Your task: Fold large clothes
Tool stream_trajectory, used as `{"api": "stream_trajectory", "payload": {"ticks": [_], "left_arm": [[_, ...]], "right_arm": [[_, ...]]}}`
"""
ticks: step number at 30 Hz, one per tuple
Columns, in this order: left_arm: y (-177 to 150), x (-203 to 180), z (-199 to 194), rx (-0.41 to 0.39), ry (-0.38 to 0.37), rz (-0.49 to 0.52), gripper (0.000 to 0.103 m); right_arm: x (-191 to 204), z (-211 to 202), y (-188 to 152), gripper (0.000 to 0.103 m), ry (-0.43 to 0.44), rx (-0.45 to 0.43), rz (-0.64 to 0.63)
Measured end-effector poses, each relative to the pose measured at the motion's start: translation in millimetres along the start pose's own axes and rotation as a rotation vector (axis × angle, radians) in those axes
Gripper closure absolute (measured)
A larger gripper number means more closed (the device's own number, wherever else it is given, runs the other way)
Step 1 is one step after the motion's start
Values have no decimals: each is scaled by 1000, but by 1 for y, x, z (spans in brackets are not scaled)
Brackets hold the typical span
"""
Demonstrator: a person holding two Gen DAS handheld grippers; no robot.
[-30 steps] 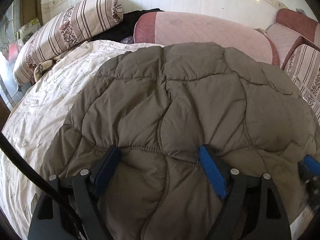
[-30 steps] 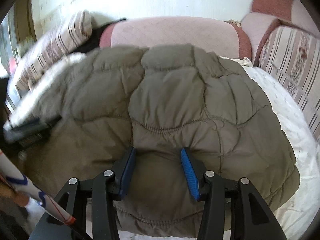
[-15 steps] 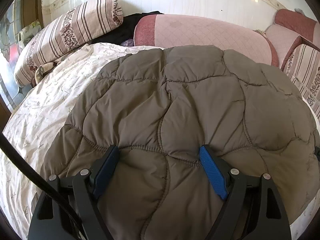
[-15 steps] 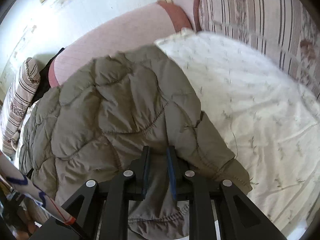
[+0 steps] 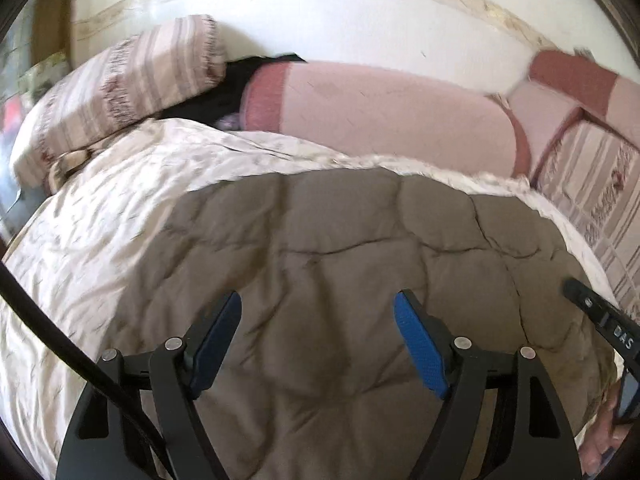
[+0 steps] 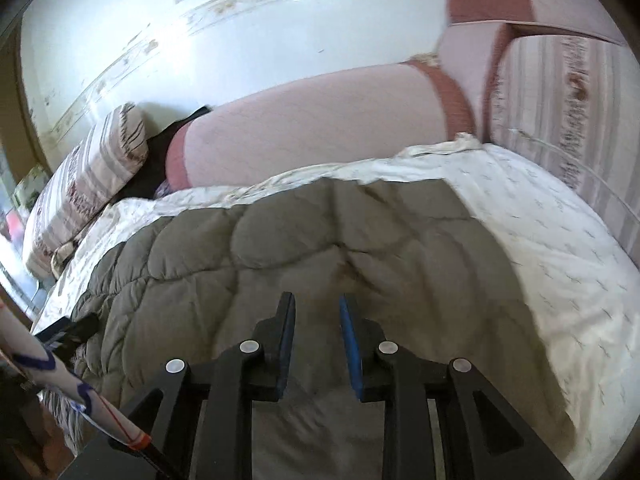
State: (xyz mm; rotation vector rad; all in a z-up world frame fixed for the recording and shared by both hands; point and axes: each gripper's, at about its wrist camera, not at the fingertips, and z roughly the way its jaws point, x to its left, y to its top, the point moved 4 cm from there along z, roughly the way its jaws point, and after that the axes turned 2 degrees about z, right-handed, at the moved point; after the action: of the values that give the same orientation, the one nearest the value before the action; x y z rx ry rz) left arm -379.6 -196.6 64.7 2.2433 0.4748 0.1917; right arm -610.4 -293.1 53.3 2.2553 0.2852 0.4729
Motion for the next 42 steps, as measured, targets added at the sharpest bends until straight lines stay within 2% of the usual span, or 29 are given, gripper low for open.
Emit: {"api": "stream_trajectory", "payload": {"ticks": [3, 5, 8, 13, 19, 25, 28, 32, 42], "left_arm": [[-2, -8, 34, 86, 30, 23, 24], [-4, -7, 46, 115, 34, 21, 23], [-1, -4, 58, 132, 30, 17, 20], [-4, -5, 71, 119, 34, 45, 17], [-6, -1, 67, 90, 8, 27, 17], [-7, 1, 42, 51, 21, 23, 17], [-16, -1, 21, 38, 24, 15, 18], [-29, -6, 9, 21, 37, 40, 18], [-34, -9, 24, 28, 76, 81, 17]], "right_arm": [[14, 23, -2, 78, -33, 39, -30], [14, 38, -5, 78, -62, 88, -44], [11, 58, -9, 78, -108, 130, -45], [11, 75, -14, 77, -154, 141, -73], [11, 72, -13, 77, -167, 118, -84], [16, 37, -9, 73, -114, 40, -51], [25, 21, -12, 72, -95, 28, -75], [38, 12, -23, 70, -58, 34, -117], [44, 32, -33, 68, -110, 82, -186]]}}
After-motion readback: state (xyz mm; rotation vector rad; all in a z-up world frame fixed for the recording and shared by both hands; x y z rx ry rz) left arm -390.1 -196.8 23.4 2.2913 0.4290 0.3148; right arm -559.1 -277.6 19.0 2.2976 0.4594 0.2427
